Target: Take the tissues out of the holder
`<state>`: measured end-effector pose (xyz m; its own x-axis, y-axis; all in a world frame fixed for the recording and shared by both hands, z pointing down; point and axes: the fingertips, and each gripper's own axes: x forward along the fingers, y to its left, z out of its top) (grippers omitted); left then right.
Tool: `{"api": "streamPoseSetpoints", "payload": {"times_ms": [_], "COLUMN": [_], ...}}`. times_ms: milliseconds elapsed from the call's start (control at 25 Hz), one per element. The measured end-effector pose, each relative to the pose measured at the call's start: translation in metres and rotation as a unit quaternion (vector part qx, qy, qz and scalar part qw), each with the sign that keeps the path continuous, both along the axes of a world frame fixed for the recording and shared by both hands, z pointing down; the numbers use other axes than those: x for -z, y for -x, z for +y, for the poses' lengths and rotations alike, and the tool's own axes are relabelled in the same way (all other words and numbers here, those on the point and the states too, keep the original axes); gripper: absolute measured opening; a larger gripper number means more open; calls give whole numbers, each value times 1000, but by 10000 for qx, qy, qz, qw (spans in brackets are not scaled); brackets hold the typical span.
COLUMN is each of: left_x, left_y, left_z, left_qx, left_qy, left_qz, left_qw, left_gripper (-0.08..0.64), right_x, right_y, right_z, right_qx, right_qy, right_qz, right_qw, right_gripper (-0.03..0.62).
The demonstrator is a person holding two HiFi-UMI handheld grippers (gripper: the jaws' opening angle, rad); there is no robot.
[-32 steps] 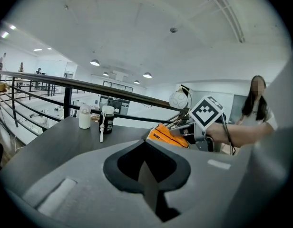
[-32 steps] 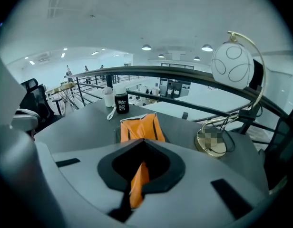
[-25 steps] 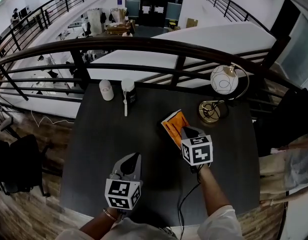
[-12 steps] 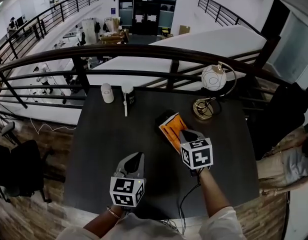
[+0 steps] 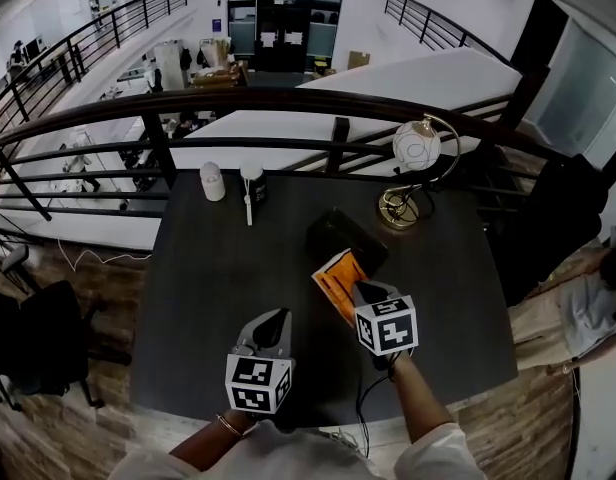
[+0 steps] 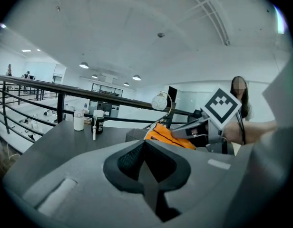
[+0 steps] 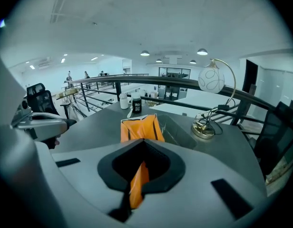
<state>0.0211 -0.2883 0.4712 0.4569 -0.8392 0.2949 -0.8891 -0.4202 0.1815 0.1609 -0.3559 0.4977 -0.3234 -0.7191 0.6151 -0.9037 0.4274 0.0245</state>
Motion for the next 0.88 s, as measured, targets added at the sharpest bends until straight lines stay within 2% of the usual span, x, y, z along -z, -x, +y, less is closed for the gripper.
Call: {"api": "streamPoseSetpoints", "payload": {"times_ms": [440,880], "left_x": [-14,-33], "left_y": [3,10], "left_z": [9,10], "left_qx": [-33,22], "left_qy": [155,321], "left_qz": [-31,-45], "left_qw": [9999,9995], "left_gripper": [9,9], "right_x": [-58,-102], "right_y": [8,14], "right_z": [32,43], "right_qx": [-81,-114], "right_qy": [561,927], "right_qz": [-40,22], "right_qw": [9984,9956], "right_gripper": [9,9]}}
